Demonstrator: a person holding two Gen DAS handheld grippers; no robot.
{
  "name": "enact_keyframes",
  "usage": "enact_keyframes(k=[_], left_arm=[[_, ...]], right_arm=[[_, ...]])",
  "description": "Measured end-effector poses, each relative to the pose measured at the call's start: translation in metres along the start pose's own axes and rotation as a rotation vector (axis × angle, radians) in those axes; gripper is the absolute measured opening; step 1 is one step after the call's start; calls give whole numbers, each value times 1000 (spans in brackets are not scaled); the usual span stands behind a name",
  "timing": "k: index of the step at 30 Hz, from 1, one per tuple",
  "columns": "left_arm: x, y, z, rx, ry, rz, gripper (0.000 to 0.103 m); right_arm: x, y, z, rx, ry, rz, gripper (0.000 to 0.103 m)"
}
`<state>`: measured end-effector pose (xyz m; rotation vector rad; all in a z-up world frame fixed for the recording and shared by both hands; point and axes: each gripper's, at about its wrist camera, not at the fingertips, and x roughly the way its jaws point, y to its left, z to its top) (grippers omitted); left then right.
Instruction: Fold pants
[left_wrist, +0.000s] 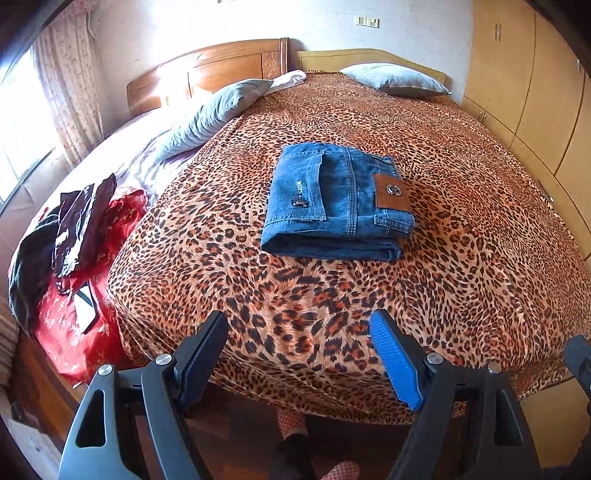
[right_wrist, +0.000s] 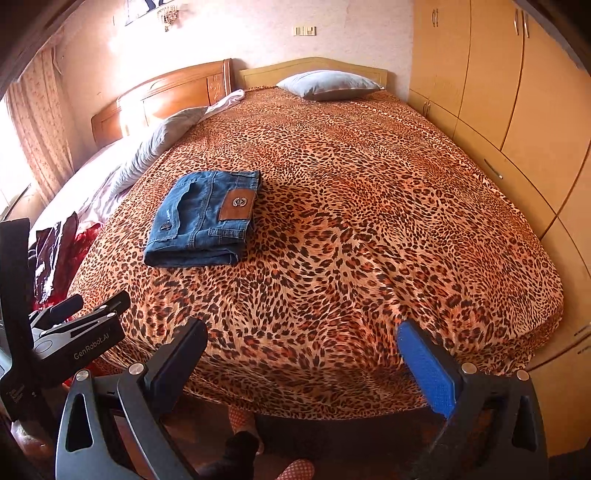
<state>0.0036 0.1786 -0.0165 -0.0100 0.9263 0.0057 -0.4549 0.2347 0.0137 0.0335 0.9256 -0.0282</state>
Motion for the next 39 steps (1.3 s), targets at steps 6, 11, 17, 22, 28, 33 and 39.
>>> enact_keyframes(k=[6, 11, 17, 22, 28, 33, 39], left_arm=[[-10, -7, -4, 17, -45, 10, 79], [-11, -11, -5, 26, -56, 8, 80], [-10, -13, -3, 41, -52, -8, 80], [-10, -15, -3, 54, -34, -33, 80], [-12, -20, -4, 68, -35, -36, 80], [-10, -19, -3, 63, -15, -38, 80], [-7, -19, -2, 64, 2, -42, 80]], right_arm=[[-7, -7, -4, 2, -19, -14, 103], [-12, -11, -5, -1, -44, -26, 103], [-10, -15, -7, 2, -37, -35, 103], [-8, -16, -8, 5, -26, -36, 103], [-7, -18, -7, 5, -25, -36, 103], [-7, -18, -8, 2, -19, -36, 103], [-7, -18, -8, 4, -17, -38, 103]])
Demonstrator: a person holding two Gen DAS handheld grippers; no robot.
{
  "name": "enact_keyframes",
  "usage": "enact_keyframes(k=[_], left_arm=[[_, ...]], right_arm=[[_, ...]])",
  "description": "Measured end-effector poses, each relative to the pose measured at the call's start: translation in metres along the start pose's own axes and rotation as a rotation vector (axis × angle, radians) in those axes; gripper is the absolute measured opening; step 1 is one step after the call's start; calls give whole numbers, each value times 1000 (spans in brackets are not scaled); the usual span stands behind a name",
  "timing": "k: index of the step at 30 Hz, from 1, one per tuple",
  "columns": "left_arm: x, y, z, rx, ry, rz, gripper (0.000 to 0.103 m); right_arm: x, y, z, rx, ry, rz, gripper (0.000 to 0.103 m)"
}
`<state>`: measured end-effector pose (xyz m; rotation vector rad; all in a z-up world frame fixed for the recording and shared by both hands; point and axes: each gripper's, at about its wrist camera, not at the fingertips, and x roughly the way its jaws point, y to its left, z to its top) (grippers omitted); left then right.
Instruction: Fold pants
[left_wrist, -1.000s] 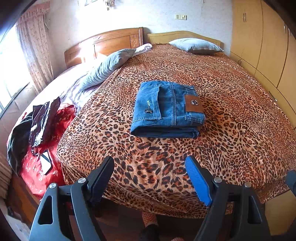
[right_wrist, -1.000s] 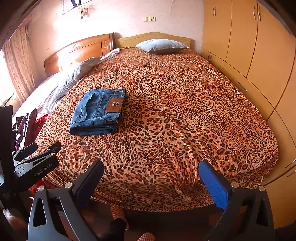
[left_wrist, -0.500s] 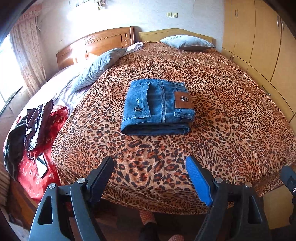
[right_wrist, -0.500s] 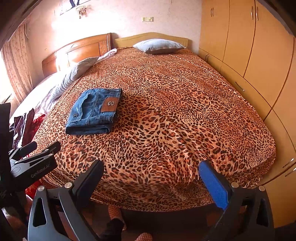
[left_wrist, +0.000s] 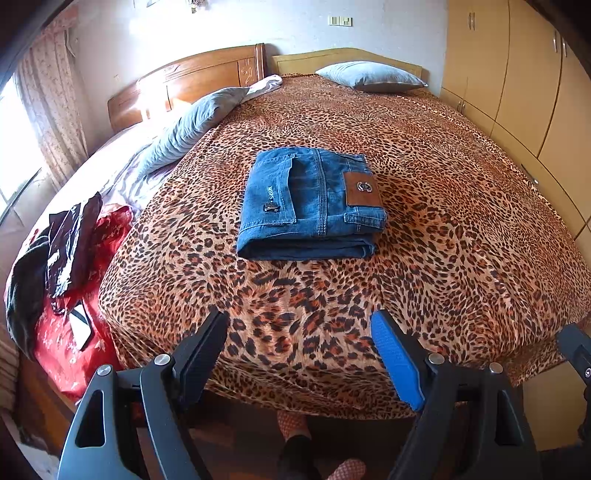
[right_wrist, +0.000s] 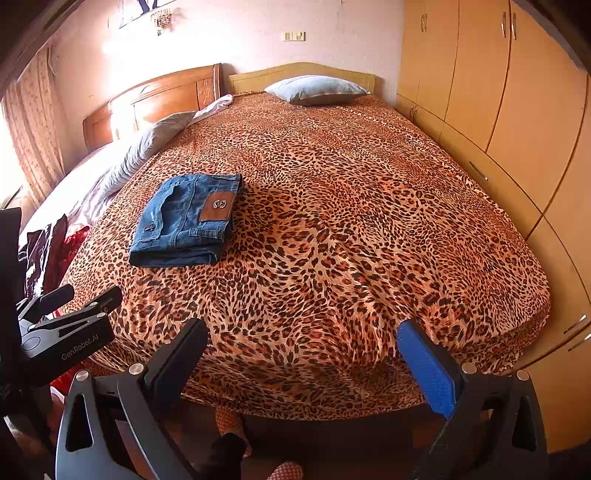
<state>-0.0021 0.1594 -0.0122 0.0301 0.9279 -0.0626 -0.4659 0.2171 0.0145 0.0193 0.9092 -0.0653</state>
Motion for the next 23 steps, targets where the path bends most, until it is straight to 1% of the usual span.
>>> enact_keyframes(k=[6, 16, 23], left_arm=[[4, 0, 0, -15, 21, -4, 80], [10, -2, 1, -14, 31, -12, 80], [8, -4, 2, -20, 11, 3, 81]], right_arm=[[0, 0, 0, -2, 4, -2, 103], [5, -3, 0, 5, 21, -7, 103], [8, -4, -1, 10, 33, -8, 103]])
